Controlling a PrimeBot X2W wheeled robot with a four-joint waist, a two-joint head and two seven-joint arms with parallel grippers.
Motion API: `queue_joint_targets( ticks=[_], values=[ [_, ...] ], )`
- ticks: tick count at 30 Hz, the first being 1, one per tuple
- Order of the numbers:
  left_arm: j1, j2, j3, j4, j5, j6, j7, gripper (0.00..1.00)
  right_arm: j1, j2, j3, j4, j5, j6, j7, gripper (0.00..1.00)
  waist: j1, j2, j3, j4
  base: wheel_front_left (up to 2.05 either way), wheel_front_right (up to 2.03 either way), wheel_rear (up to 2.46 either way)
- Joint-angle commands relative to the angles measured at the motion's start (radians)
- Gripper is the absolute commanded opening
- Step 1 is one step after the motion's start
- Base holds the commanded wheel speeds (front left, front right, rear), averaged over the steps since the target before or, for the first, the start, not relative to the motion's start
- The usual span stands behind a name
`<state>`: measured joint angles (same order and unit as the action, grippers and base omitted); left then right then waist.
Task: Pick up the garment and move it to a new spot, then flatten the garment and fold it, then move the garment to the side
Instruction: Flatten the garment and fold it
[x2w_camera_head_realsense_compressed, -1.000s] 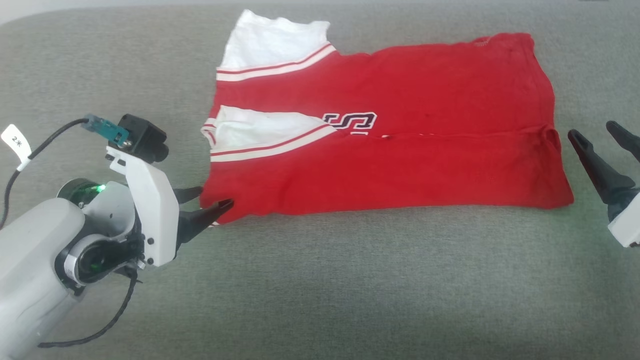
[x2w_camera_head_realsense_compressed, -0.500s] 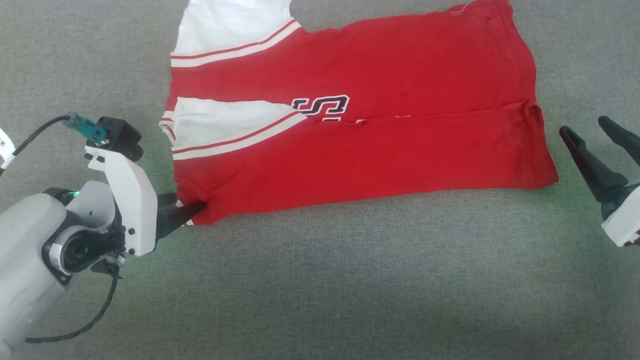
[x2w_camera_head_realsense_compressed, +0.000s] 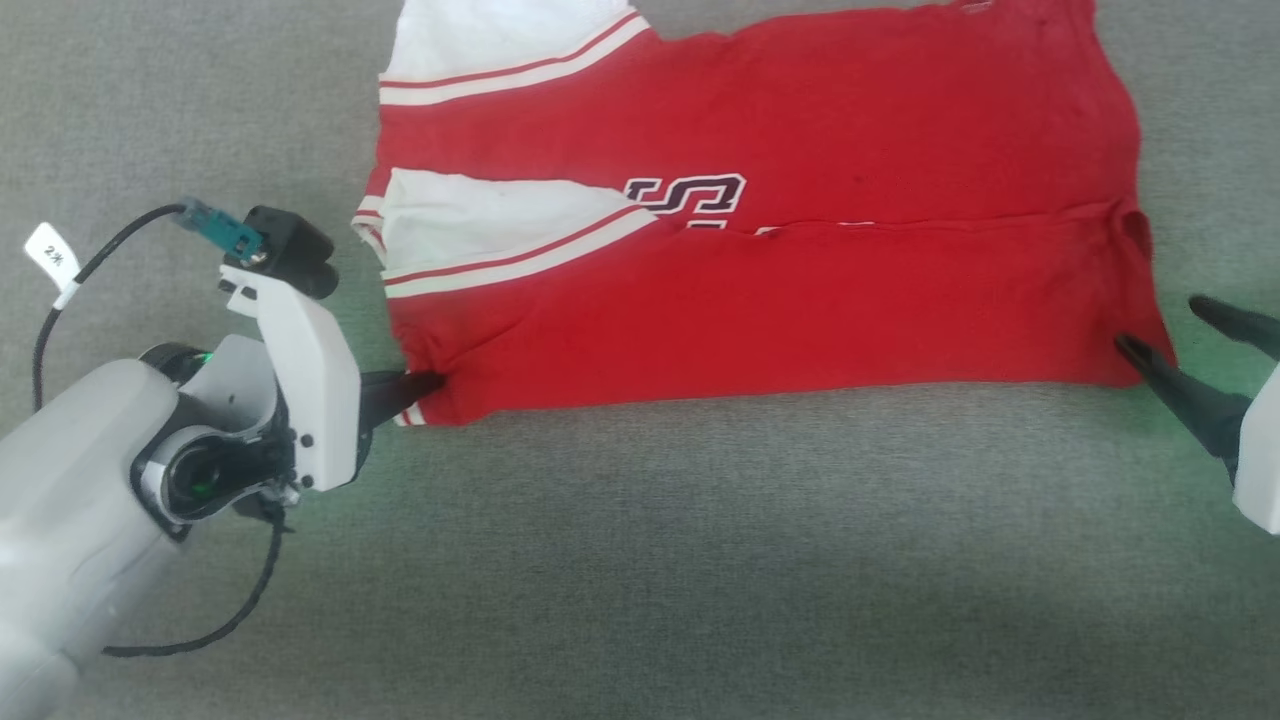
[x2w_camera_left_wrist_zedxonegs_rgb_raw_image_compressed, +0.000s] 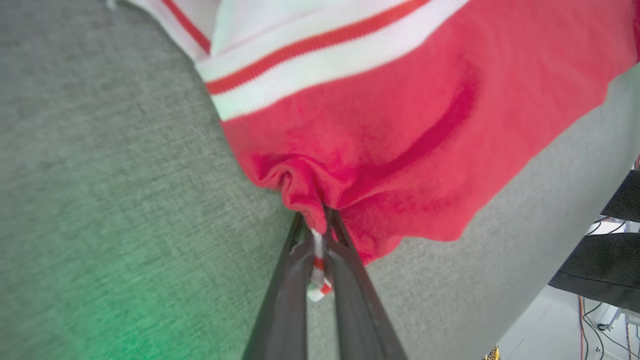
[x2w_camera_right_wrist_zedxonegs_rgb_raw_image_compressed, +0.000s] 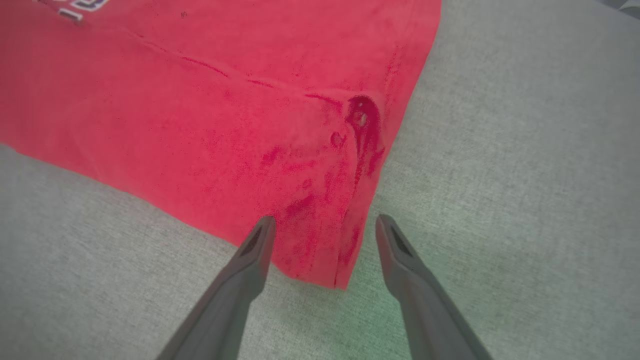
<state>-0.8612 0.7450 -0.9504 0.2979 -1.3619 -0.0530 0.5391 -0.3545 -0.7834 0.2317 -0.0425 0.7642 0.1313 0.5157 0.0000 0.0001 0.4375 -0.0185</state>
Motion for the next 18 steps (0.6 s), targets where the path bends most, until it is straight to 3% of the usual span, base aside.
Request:
queue_joint_targets(
  ticks=[1, 4, 9, 12, 13, 18],
  values=[
    [0.022, -0.041, -0.029, 0.010, 0.011, -0.002, 0.001, 0.00, -0.010, -0.006, 0.005, -0.001, -0.005, -0.001, 0.016, 1.00, 0.0000, -0.0001, 0.007, 0.010, 0.00, 0.00, 0.00],
    [0.009, -0.057, -0.029, 0.014, 0.017, -0.008, -0.006, 0.00, -0.015, -0.026, 0.024, 0.023, -0.019, -0.001, 0.070, 1.00, 0.0000, -0.0001, 0.019, 0.024, 0.00, 0.00, 0.00],
    [0.004, -0.072, -0.031, 0.018, 0.026, -0.016, -0.015, 0.00, -0.023, -0.005, 0.072, 0.075, -0.002, -0.001, 0.132, 1.00, 0.0000, -0.0001, 0.034, 0.033, 0.00, 0.00, 0.00],
    [0.005, -0.078, -0.029, 0.027, 0.024, -0.021, -0.024, 0.00, -0.031, 0.013, 0.113, 0.105, 0.015, -0.001, 0.145, 0.14, 0.0000, -0.0001, 0.039, 0.036, 0.00, 0.00, 0.00],
    [0.005, -0.079, -0.028, 0.029, 0.022, -0.023, -0.025, 0.00, -0.033, 0.013, 0.118, 0.110, 0.020, -0.001, 0.145, 0.00, 0.0000, -0.0001, 0.039, 0.036, 0.00, 0.00, 0.00],
    [0.017, -0.078, -0.016, 0.034, 0.009, -0.035, -0.046, 0.00, -0.035, -0.004, 0.118, 0.121, 0.032, -0.002, 0.129, 0.00, 0.0000, -0.0001, 0.021, 0.035, 0.00, 0.00, 0.00]
  ],
)
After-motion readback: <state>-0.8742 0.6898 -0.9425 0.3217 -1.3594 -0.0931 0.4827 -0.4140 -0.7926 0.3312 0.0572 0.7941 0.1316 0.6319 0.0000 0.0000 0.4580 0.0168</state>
